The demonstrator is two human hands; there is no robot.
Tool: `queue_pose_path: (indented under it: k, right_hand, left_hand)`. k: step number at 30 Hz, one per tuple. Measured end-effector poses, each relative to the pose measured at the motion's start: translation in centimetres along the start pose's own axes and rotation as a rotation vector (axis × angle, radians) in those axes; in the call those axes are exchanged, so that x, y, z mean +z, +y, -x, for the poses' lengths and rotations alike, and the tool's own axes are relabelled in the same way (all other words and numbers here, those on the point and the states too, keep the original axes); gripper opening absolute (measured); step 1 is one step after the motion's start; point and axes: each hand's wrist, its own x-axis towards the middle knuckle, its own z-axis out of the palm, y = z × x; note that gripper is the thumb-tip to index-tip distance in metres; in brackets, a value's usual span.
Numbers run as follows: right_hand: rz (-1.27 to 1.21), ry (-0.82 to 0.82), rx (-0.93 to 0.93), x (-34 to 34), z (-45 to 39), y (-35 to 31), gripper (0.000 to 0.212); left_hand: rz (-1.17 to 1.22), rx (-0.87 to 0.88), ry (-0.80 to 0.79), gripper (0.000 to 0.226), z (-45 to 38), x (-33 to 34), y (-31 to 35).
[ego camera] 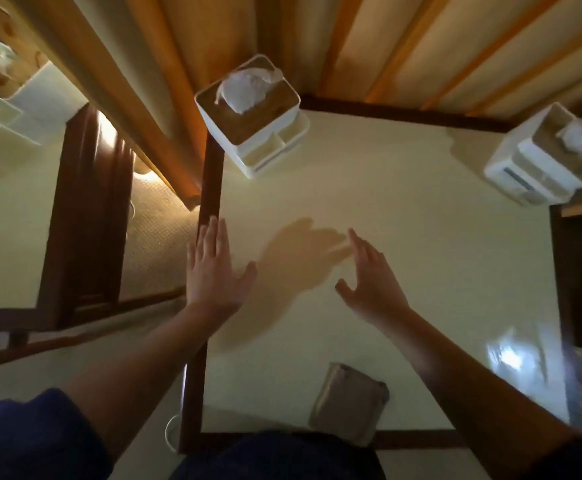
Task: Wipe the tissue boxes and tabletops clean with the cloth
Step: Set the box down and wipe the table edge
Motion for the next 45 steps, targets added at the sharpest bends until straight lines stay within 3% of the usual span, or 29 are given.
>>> queue_pose_path:
  k: [3, 5, 7, 11, 13, 20, 25, 29, 32, 36, 39, 43, 45]
  right_hand:
    - [0.09, -0.097, -0.008, 5.0, 7.9, 3.7, 0.094]
    - [0.145, -0.07, -0.063, 7.7, 12.3, 5.0, 0.089]
    - [0.159, -0.021, -0.116, 9.7, 16.0, 5.1, 0.085]
    - [0.203, -0.159, -0.225, 13.8, 20.6, 5.2, 0.077]
    - [0.256, -0.136, -0.299, 15.9, 21.7, 5.8, 0.073]
    - [0.312, 0.022, -0.261, 15.2, 16.2, 6.2, 0.069]
    - [0.278, 0.036, 0.021, 10.9, 13.3, 10.3, 0.067]
    - [0.055, 0.169, 0.41, 7.6, 13.3, 15.7, 0.075]
    - [0.008, 0.254, 0.598, 7.9, 15.5, 18.6, 0.083]
    - [-0.068, 0.378, 0.781, 11.4, 16.7, 14.6, 0.093]
    - [0.055, 0.26, 0.557, 14.4, 17.1, 7.8, 0.082]
    - [0.223, -0.036, -0.127, 18.4, 20.6, 2.8, 0.074]
    - [0.322, -0.098, -0.336, 18.1, 21.3, 4.3, 0.073]
  left_hand:
    - [-0.104, 0.111, -0.252, 0.097, 7.4, 3.8, -1.5]
    - [-0.164, 0.212, -0.325, 0.095, 11.3, 5.7, -2.1]
    - [-0.184, 0.314, -0.332, 0.092, 13.9, 7.2, -2.4]
    - [-0.228, 0.464, -0.284, 0.088, 15.8, 9.3, -2.9]
    - [-0.255, 0.479, -0.283, 0.086, 15.7, 9.9, -3.2]
    - [-0.362, 0.494, -0.267, 0.087, 15.1, 10.7, -4.0]
    - [-0.412, 0.493, -0.25, 0.085, 15.5, 11.0, -4.1]
    - [-0.422, 0.513, -0.228, 0.087, 15.5, 11.2, -4.2]
    - [-0.42, 0.515, -0.229, 0.087, 15.5, 11.2, -4.3]
    - [-0.378, 0.531, -0.178, 0.086, 15.5, 11.6, -4.6]
    - [-0.379, 0.547, -0.162, 0.087, 15.5, 11.7, -4.6]
    - [-0.382, 0.544, -0.17, 0.086, 15.8, 11.5, -4.5]
    - [-0.391, 0.546, -0.172, 0.086, 15.8, 11.6, -4.5]
